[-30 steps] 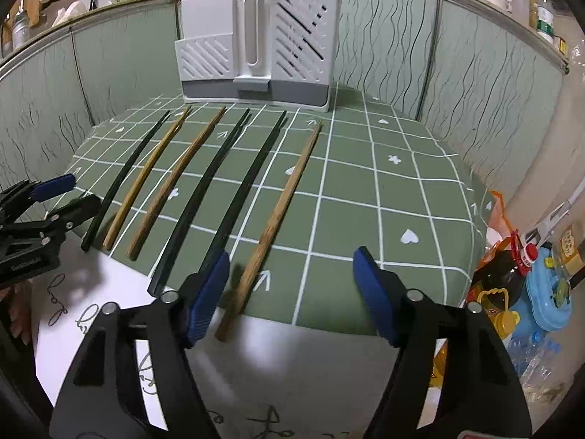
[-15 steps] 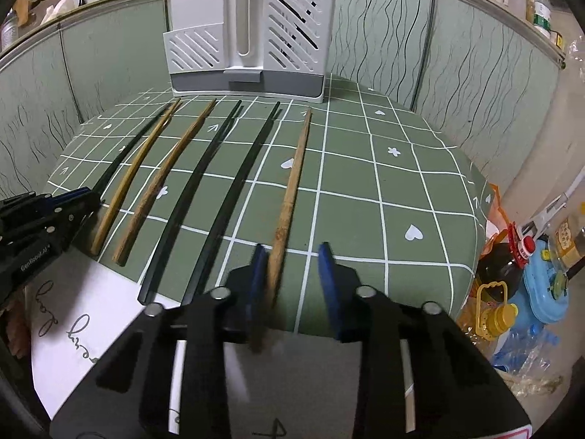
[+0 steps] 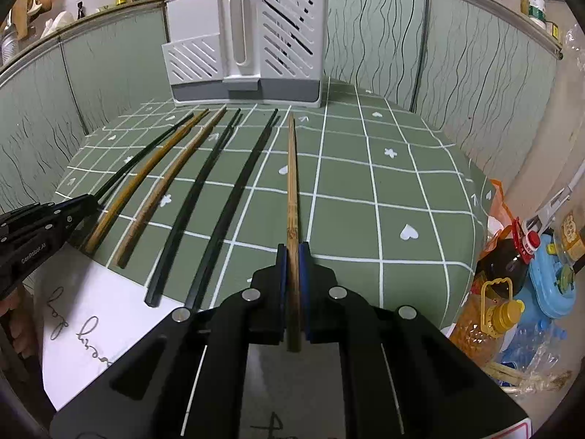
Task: Organize utensils
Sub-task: 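Close the right tool on a wooden chopstick while the left tool closes on a black one, then lift the left tool's black chopstick toward the holder while the right tool carries the wooden one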
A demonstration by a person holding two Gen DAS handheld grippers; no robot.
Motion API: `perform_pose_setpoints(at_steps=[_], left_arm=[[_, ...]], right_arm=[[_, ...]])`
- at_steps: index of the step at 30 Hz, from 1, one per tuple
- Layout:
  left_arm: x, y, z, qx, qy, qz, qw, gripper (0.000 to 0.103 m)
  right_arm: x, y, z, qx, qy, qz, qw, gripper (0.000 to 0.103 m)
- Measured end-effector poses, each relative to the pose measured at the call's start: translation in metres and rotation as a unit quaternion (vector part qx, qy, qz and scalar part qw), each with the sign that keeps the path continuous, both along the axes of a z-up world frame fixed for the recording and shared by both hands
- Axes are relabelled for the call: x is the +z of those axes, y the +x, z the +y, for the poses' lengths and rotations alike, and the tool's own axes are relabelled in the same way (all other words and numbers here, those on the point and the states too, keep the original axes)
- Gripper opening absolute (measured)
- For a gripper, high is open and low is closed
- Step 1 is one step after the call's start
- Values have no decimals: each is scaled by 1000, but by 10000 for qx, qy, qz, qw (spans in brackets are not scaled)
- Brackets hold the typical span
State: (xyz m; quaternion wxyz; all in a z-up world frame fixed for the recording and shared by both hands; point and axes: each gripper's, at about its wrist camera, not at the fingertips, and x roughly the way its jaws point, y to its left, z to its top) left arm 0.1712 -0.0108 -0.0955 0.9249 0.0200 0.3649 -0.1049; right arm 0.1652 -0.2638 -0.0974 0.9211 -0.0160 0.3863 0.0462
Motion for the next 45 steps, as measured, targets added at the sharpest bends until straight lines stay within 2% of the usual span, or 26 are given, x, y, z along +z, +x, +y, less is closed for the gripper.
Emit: perform_pose_setpoints(at_steps=[7,23,32,39,45], left_arm=[[19,-8,8,-14,-79,-184,9998,6],[74,-16,24,-82,-378,-591,9975,6],[100,-23,30,-166,-459,-832,9953,6],[109,-25,31,-145,-445,-994,9939,6],[110,-24,32,-128,-479,-963,9941,6]], right_arm=[[18,-6,-5,44,60,-149,9999,7],[80,-20,-19,99,264,-739,9969,7],[101,-21,-22,101,310,-882,9956,7],[116,-24,-22,141,352,-1017,9941,7],[125,-21,-23,177,359,-1054,9936,7]])
